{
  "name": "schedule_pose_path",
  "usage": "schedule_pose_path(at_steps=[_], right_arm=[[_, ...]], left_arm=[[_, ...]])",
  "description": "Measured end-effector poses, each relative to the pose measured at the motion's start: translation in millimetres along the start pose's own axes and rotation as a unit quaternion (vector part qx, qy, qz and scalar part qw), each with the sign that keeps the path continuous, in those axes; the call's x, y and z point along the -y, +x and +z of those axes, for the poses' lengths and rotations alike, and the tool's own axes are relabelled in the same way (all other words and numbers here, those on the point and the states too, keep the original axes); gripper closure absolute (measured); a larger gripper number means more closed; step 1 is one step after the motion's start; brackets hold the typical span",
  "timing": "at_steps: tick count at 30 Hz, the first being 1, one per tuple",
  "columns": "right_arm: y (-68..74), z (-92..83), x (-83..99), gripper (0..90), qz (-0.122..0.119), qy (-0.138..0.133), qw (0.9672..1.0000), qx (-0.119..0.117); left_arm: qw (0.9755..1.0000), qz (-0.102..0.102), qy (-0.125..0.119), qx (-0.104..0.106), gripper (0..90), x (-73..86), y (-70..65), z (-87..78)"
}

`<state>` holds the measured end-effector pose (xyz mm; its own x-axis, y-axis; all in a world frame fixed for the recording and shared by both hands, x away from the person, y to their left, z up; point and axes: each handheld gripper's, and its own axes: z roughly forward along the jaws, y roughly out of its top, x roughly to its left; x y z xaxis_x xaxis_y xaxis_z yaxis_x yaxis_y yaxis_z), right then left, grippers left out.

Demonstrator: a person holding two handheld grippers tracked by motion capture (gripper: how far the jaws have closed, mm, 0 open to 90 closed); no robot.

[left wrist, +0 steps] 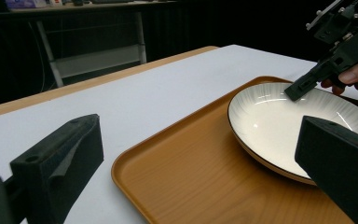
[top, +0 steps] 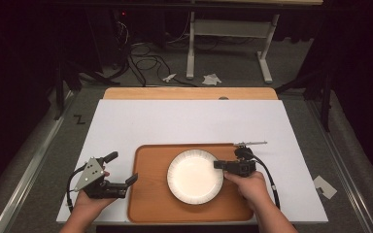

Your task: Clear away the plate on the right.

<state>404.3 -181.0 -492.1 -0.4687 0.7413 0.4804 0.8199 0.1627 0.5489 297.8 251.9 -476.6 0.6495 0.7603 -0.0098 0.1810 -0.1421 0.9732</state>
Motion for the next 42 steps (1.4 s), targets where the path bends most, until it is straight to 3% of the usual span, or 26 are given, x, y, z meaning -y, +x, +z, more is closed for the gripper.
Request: schedule_pose_path(at_steps=[7, 20, 24, 25, 27, 28, 29, 30, 34, 35, 36, 37, 39, 40, 42], right_arm=[[-1.0, 1.6, 0.6, 82.7, -0.005, 0.001, 1.0000, 0.006], [-1.4, 2.7, 1.8, 70.6, -0.015, 0.012, 0.9998, 0.009], [2.3, -1.1, 1.3, 63.2, -0.040, 0.003, 0.9990, 0.020], [5.3, -4.1, 0.8, 59.4, -0.064, -0.006, 0.9972, 0.037], [6.3, -5.6, 0.4, 56.8, -0.072, -0.010, 0.9964, 0.042], [9.2, -11.1, -0.5, 50.4, -0.095, -0.027, 0.9937, 0.055], [9.2, -11.1, -0.5, 50.4, -0.095, -0.027, 0.9937, 0.055], [13.6, -19.0, -0.8, 45.1, -0.112, -0.046, 0.9907, 0.062], [16.6, -34.7, -1.3, 36.7, -0.124, -0.083, 0.9878, 0.047], [17.7, -47.9, -1.5, 27.4, -0.138, -0.104, 0.9842, 0.039], [17.7, -47.9, -1.5, 27.4, -0.138, -0.104, 0.9842, 0.039], [16.7, -58.6, -1.3, 18.3, -0.148, -0.120, 0.9809, 0.040], [15.1, -72.3, 0.5, 11.3, -0.155, -0.135, 0.9770, 0.056], [15.1, -72.3, 0.5, 11.3, -0.155, -0.135, 0.9770, 0.056], [11.0, -91.2, 8.6, 3.5, -0.176, -0.155, 0.9676, 0.094]], left_arm=[[1.0000, 0.000, 0.003, 0.001, 1.9, 0.2, -0.2, 0.3], [1.0000, 0.000, 0.004, 0.001, 1.9, 0.6, -0.2, 0.4], [1.0000, -0.001, 0.004, 0.000, 1.8, 0.6, -0.3, 0.3], [1.0000, -0.001, 0.006, 0.000, 1.9, 0.8, -0.1, 0.7], [1.0000, 0.000, 0.007, 0.001, 1.8, 0.8, -0.2, 0.8], [1.0000, -0.001, 0.007, 0.001, 1.8, 0.9, -0.4, 1.3], [1.0000, -0.001, 0.008, 0.001, 1.8, 1.1, -0.5, 1.6], [1.0000, -0.001, 0.008, 0.001, 1.8, 1.2, -0.5, 1.8], [0.9999, -0.006, 0.008, -0.001, 1.7, 1.7, 0.8, 1.9], [0.9999, -0.006, 0.009, -0.001, 1.6, 1.8, 1.2, 1.7], [0.9999, -0.006, 0.009, -0.002, 1.6, 1.9, 1.5, 1.6], [0.9999, -0.006, 0.010, -0.002, 1.6, 2.1, 1.7, 1.6], [0.9999, -0.007, 0.010, -0.002, 1.5, 2.3, 1.8, 1.9], [0.9999, -0.007, 0.011, -0.002, 1.5, 2.4, 1.7, 2.2], [0.9999, -0.006, 0.012, 0.000, 1.4, 2.5, 1.6, 2.3]])
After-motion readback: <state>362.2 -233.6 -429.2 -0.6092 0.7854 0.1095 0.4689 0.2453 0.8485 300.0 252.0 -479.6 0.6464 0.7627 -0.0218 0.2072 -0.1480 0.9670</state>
